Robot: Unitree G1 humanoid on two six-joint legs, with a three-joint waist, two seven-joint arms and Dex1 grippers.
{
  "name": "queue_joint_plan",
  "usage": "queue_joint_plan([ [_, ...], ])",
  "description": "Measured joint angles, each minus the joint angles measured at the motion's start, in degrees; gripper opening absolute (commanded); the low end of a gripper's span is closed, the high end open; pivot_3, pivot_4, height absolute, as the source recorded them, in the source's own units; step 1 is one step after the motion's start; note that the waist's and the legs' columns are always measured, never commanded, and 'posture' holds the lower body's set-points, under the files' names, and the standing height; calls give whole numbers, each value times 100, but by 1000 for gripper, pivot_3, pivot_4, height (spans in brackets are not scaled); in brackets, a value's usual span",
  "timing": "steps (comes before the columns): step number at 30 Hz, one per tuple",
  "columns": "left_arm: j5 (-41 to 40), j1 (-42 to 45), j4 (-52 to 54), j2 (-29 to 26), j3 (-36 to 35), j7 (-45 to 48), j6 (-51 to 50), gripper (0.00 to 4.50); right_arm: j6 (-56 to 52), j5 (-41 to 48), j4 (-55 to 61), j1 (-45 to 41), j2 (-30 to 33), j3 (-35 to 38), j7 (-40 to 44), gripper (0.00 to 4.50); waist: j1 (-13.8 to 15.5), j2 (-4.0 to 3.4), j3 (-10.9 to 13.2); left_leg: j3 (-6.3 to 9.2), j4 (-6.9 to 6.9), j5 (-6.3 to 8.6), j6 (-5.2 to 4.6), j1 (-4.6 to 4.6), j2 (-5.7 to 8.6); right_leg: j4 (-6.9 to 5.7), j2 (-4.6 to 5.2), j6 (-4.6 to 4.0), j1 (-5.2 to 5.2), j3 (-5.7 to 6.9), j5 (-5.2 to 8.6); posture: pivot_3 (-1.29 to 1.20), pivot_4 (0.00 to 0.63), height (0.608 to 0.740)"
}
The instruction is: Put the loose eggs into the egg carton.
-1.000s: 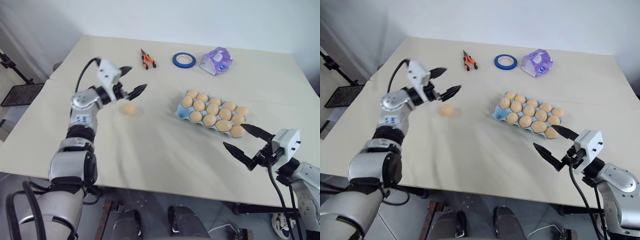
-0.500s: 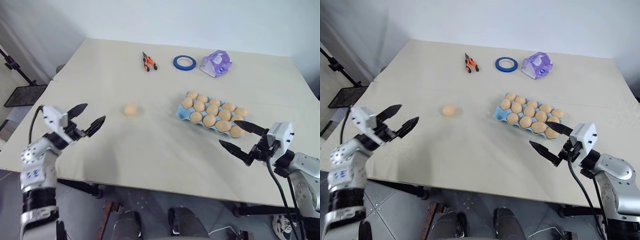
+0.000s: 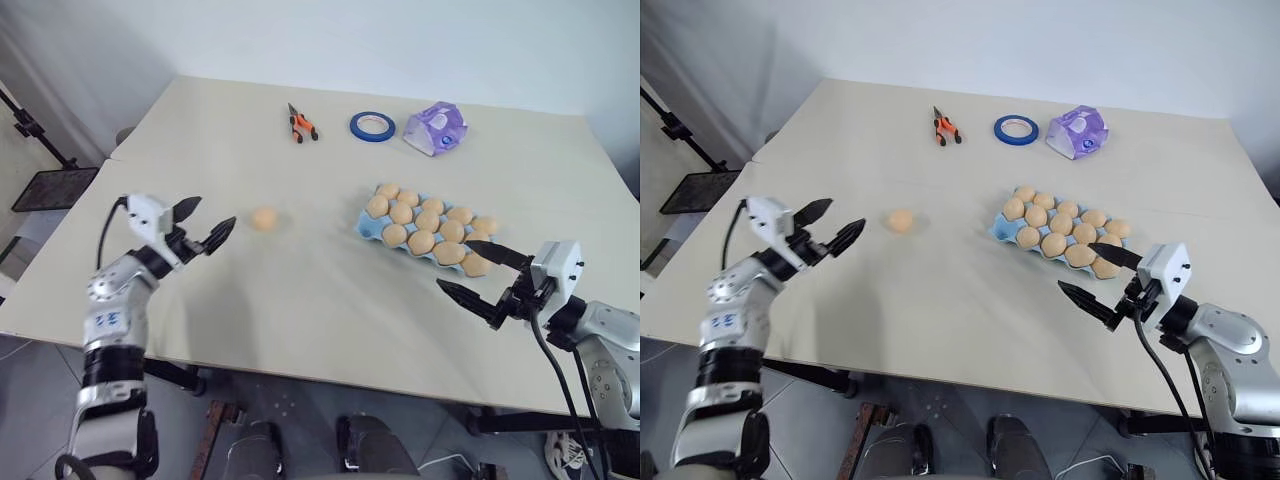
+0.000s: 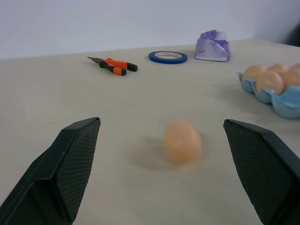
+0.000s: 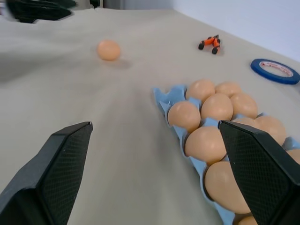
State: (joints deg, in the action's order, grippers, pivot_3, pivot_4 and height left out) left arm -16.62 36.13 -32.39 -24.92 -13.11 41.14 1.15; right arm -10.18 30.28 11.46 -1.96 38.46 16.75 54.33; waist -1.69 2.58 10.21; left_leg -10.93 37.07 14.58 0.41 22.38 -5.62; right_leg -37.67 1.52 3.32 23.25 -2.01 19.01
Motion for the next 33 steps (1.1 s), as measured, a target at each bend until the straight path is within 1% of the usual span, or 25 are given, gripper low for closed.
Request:
queue_joint_plan([
  [6,561,1286,-1943,222,422,-80,653,4487,-1,2,113,162,-1,33,-154,4500,-22,0,0,-28,-1,-7,10,9,1,-4,-24,3,30,-2,11,0,150,740],
  [9,841,1685,-2729,289,576,-212,791,4487,1,2,210,238,-2,57,-218,4500,-32,0,0,-39,-1,-2,15,9,-2,-4,-30,5,35,-2,14,0,150,740],
  [13,1093,1937,-3399,381,695,-428,817,4487,0,2,300,355,-2,112,-322,4500,-29,1,1,-49,0,1,13,12,-1,-4,-28,9,43,-2,17,0,150,740],
  [17,1247,2007,-3605,376,744,-473,814,4487,-2,8,424,520,-3,163,-404,4500,-24,1,1,-51,-1,4,15,12,-2,-4,-28,7,44,-1,18,0,150,740],
  [20,1348,2014,-3635,376,780,-476,759,3840,-4,9,427,560,-3,163,-452,4500,-26,1,1,-51,0,4,14,11,-1,-5,-27,7,44,-1,18,0,150,740],
  [26,1386,2017,-3689,376,779,-466,741,1897,-5,10,430,541,-3,163,-509,4500,-22,1,1,-51,-1,4,13,11,-1,-5,-26,6,44,-1,18,0,150,740],
  [27,1385,2017,-3691,377,768,-453,741,1692,-5,10,430,531,-3,163,-510,4500,-20,1,1,-51,-1,4,13,12,-1,-5,-26,6,44,-1,18,0,150,740],
  [29,1385,2024,-3699,378,763,-403,747,1535,-5,10,430,520,-3,163,-510,4500,-17,1,1,-51,-1,4,13,12,0,-5,-26,6,44,0,18,0,150,740],
  [33,1379,2213,-3738,447,754,-193,787,1519,-5,9,428,519,-3,163,-512,4500,-8,2,1,-51,1,4,13,14,2,-5,-26,6,44,2,18,0,150,740],
])
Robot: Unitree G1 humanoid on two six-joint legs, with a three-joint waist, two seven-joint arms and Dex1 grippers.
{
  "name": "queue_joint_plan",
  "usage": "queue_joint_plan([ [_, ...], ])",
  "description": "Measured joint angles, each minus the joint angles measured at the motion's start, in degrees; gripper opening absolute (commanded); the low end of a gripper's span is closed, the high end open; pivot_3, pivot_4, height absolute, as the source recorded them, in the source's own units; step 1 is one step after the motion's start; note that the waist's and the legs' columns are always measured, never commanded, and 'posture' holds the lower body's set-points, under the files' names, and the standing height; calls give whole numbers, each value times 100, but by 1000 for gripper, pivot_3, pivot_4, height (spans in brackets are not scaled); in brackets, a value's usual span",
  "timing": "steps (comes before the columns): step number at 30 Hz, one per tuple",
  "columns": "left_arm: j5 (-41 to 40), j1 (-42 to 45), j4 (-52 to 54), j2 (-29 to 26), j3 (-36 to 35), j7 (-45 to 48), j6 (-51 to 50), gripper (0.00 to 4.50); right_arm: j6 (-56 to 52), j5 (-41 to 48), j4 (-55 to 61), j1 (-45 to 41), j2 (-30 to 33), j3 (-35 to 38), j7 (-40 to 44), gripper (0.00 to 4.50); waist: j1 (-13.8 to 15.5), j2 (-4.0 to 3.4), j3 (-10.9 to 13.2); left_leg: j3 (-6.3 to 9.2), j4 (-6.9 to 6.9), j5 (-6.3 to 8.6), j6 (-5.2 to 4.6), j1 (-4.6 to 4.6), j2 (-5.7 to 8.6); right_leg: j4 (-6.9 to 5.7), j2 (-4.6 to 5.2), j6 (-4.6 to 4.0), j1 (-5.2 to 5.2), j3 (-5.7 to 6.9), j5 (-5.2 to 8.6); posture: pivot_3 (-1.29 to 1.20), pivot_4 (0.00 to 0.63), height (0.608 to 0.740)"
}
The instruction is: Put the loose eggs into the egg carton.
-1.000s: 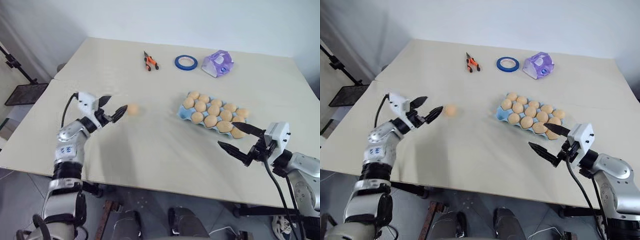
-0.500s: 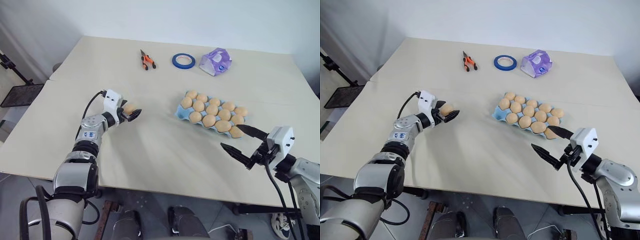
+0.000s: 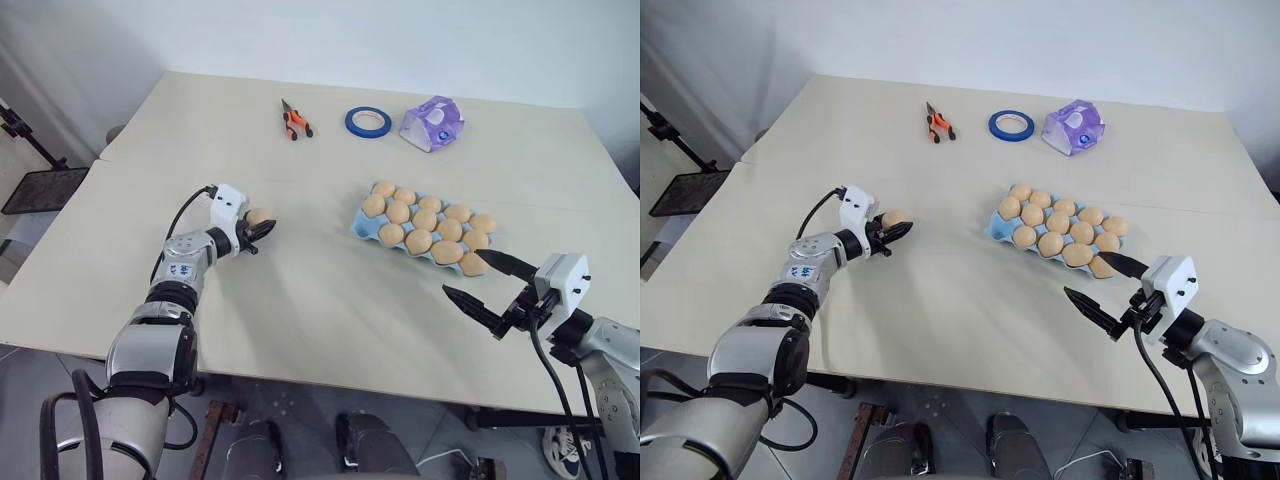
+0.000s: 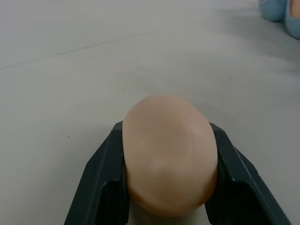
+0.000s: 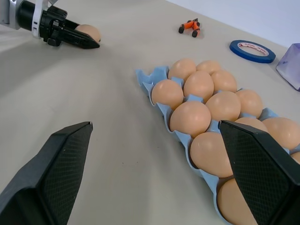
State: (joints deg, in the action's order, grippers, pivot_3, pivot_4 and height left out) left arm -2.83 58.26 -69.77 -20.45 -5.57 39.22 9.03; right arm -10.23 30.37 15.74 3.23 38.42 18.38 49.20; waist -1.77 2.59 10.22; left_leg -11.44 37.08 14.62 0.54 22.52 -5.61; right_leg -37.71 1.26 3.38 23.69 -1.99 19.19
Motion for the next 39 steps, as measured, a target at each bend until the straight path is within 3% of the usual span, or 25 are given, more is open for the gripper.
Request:
queue_joint_plan([
  [12,39,1391,-171,987,160,1061,171,1519,49,-23,52,128,-178,12,-218,4500,-8,0,0,1,0,8,-5,10,15,12,6,13,2,-1,7,0,150,740],
  [18,233,1515,-550,1429,268,953,70,1519,153,-94,404,551,-365,55,-444,4500,-25,-2,2,6,2,7,-2,10,11,8,1,12,3,-4,9,0,150,740],
  [26,409,1577,-668,1605,338,770,27,1519,238,-118,870,1193,-597,241,-727,4500,-24,-2,2,7,2,8,-5,10,16,8,7,12,2,-1,9,0,150,740],
  [35,565,1577,-746,1808,365,417,-22,4457,255,-125,897,1110,-601,241,-778,4500,-14,-2,2,9,1,9,-9,11,20,8,9,12,2,0,9,0,150,740],
  [39,565,1577,-746,1808,340,345,-26,4484,254,-126,896,1071,-598,241,-778,4500,-14,-2,2,10,1,8,-8,11,19,7,8,12,2,0,9,0,150,740],
])
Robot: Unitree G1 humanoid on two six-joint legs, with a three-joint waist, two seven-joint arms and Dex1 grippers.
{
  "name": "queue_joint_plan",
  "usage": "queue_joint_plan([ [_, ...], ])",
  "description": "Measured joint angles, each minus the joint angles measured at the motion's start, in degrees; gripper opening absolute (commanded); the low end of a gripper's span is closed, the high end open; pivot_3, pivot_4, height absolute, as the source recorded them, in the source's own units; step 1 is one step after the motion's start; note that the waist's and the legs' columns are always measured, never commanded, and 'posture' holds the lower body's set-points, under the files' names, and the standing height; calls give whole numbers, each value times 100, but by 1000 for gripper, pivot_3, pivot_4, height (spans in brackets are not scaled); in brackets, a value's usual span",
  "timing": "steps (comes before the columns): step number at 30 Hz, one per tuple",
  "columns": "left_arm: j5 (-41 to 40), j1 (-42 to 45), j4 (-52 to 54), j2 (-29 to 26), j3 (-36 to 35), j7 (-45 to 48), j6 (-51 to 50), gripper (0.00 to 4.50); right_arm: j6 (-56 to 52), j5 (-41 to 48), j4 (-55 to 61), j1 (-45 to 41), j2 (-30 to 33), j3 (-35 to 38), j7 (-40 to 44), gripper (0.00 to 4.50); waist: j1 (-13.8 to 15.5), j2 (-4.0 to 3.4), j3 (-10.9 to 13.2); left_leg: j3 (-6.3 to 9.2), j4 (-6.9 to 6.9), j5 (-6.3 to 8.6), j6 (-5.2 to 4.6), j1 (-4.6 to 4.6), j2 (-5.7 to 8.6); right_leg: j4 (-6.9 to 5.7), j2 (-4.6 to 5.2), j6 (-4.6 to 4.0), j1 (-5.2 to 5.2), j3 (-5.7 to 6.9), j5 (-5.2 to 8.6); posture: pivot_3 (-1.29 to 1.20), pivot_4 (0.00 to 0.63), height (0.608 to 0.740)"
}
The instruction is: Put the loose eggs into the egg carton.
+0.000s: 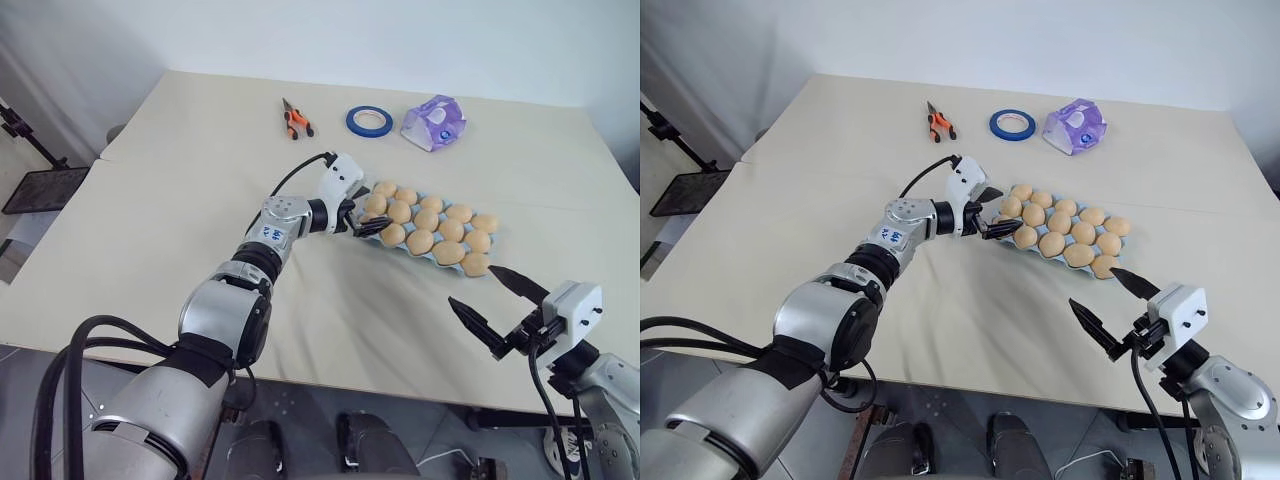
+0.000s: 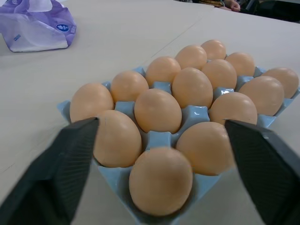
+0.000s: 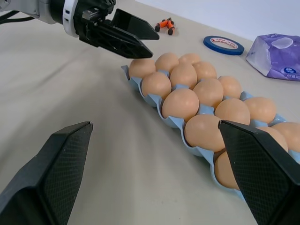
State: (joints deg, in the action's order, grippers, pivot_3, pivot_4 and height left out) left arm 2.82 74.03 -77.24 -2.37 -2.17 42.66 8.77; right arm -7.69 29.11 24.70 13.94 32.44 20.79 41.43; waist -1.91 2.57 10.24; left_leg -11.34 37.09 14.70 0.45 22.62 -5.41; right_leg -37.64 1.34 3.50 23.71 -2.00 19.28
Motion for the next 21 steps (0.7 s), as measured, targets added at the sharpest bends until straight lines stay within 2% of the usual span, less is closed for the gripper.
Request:
queue_joint_plan([
  [5,-77,9,1,-127,-148,224,5,4484,0,-1,0,9,3,0,1,4500,-3,0,0,-1,0,0,0,0,0,-1,0,0,0,4,0,0,150,740],
  [10,-749,276,129,-534,-800,1213,-189,4484,-5,17,0,-46,85,7,36,4500,-15,-1,1,-4,-1,-1,2,-1,-2,-3,-4,0,0,7,0,0,150,740],
  [14,-935,253,492,-1080,-866,2023,-417,4484,-4,67,-56,-264,309,39,239,4500,-45,-2,1,-7,-2,-3,6,-8,-3,-10,-8,0,-2,6,0,0,150,740],
  [21,-1067,-1083,1597,-2138,-830,3074,-688,4484,5,181,-732,-739,742,109,879,4500,-141,-4,2,-10,0,-6,10,-18,-17,-25,-12,-3,-5,1,2,0,150,740],
])
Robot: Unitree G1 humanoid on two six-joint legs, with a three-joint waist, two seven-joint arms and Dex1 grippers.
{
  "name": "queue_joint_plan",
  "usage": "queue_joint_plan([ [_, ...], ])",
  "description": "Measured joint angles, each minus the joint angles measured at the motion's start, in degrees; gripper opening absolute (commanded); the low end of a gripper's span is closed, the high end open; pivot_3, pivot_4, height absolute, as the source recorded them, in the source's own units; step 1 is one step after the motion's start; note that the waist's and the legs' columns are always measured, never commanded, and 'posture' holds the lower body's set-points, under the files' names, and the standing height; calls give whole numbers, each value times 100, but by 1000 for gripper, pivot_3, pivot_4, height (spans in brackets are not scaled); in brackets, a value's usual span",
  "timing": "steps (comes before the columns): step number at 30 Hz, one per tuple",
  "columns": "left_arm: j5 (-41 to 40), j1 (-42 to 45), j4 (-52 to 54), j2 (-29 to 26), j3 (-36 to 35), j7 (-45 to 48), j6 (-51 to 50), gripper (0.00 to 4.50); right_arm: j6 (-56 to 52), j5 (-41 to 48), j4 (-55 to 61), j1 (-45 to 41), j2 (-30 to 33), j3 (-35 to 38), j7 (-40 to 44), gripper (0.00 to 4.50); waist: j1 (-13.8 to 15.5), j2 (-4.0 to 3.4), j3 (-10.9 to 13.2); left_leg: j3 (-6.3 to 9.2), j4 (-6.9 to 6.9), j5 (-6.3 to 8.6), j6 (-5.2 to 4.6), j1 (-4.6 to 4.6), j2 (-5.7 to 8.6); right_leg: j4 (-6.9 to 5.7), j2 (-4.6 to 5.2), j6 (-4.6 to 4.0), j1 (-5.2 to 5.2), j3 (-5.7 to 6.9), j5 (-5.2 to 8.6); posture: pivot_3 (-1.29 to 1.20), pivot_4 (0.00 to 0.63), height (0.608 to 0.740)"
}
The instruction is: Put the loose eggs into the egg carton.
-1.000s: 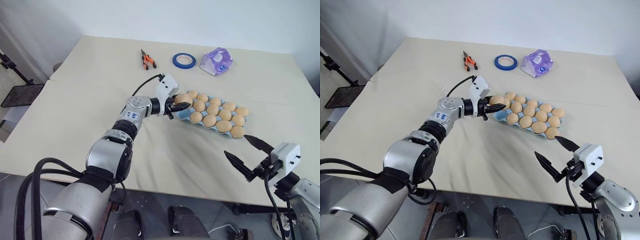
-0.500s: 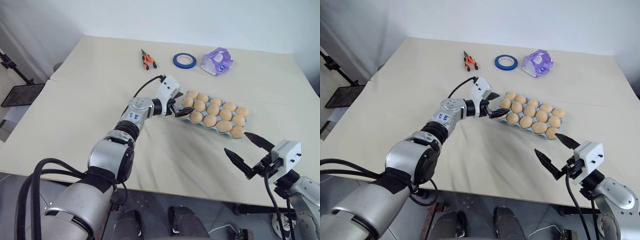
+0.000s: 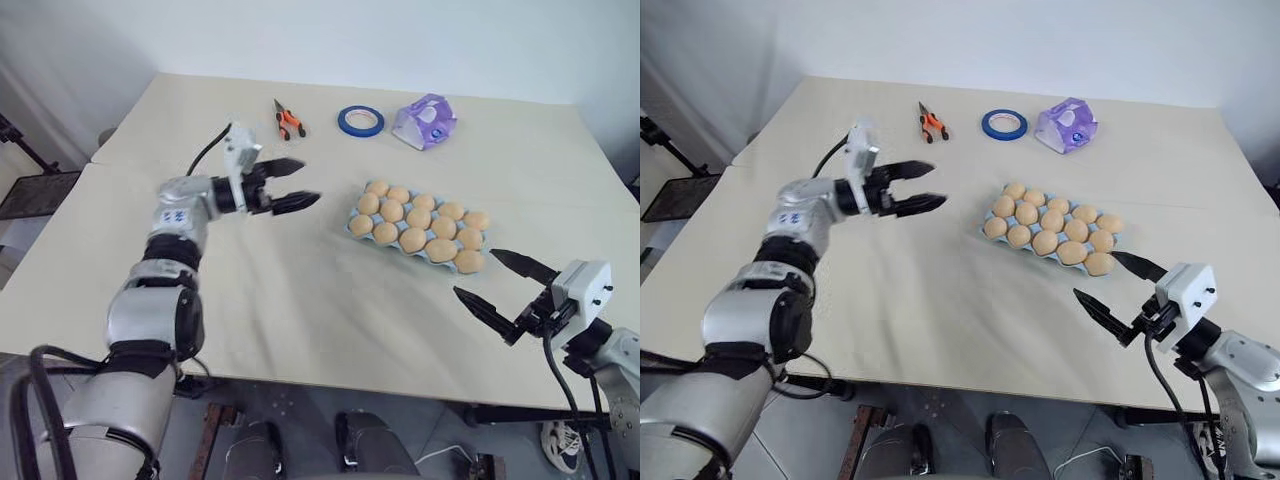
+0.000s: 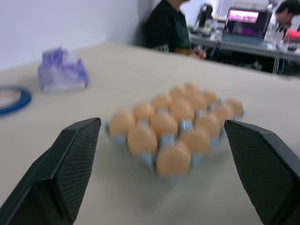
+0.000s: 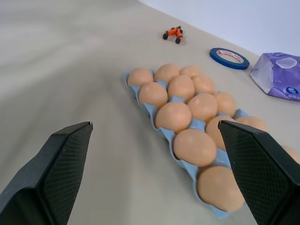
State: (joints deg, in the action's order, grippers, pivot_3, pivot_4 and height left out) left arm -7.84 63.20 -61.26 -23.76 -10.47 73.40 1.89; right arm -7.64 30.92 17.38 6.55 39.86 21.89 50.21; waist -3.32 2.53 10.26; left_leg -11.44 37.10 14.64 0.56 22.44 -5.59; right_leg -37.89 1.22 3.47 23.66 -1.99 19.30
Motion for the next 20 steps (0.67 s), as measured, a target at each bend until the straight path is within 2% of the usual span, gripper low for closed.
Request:
queue_joint_plan([
  [4,-200,-1216,1210,-620,18,414,-285,4484,31,0,-575,-357,328,-53,609,4500,-9,-1,1,-3,2,-1,2,-5,-14,-9,0,-3,-1,-3,2,0,150,740],
  [9,-445,-2148,1901,-996,-6,571,-487,4484,157,-22,-1425,-936,593,-183,1312,4500,26,-1,1,8,10,-7,-10,-6,-11,-12,22,-3,-7,-1,2,0,150,740],
  [14,-577,-2509,2110,-1187,3,677,-494,4484,275,-74,-2149,-1505,666,-430,1870,4500,23,-1,1,7,10,-6,-19,-7,-4,-8,34,3,-14,-1,-3,0,150,740],
  [20,-578,-2571,2132,-1269,93,695,-482,4484,329,-238,-2464,-1651,666,-640,2139,4500,16,-2,1,12,5,-4,-14,-4,-10,-6,30,-3,-8,-10,0,0,150,740],
])
